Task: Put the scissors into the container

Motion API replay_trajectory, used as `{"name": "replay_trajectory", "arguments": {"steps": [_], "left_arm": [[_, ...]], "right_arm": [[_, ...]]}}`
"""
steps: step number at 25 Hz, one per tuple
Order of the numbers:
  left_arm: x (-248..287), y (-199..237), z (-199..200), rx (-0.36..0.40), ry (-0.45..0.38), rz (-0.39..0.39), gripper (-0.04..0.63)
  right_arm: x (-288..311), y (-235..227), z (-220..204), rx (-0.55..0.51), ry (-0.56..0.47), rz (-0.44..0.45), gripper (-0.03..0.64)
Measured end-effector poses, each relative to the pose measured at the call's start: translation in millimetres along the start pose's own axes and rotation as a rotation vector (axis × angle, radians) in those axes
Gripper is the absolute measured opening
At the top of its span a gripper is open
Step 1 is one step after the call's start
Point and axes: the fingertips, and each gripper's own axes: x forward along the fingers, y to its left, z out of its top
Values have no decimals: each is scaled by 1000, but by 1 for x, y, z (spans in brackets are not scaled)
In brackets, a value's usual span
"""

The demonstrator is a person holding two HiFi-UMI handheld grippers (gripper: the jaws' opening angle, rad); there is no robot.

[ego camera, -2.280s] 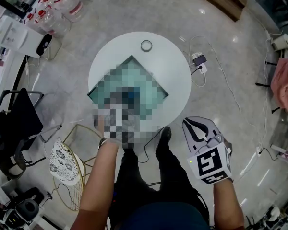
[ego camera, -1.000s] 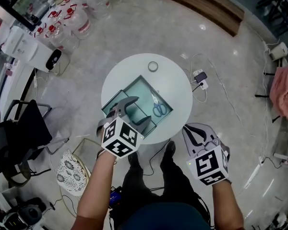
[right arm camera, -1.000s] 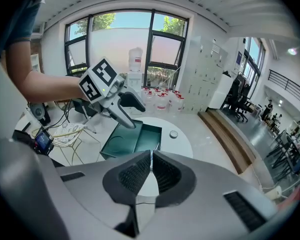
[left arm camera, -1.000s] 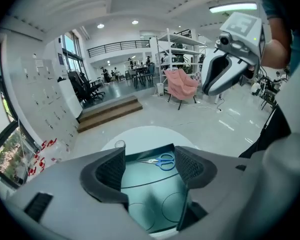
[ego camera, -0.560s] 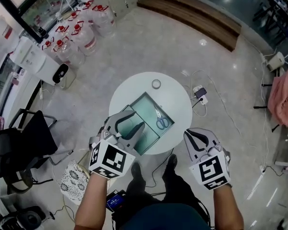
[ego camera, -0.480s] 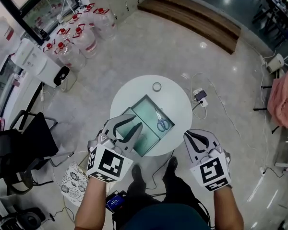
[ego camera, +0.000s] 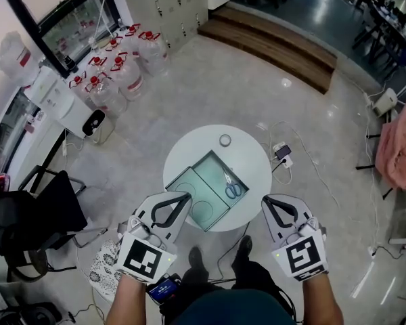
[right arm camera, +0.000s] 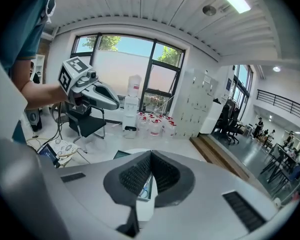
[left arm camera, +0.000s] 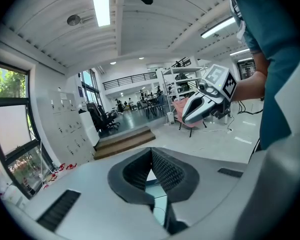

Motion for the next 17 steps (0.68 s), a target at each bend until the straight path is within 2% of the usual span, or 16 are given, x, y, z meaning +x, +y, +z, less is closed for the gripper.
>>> {"name": "replay_trajectory", "arguments": {"steps": [8,12,17], "left_arm": [[-20,-12,1,-14,-4,-4,18],[-21,-15,-1,5,-2,-10,18],[-25,-13,-6,-15,5,-22,18]], "right_arm": [[-16,15,3,3,7,-6,37],[-18,20,-1,35,22,-12,37],[-16,23,3,35,32,-12,37]]}}
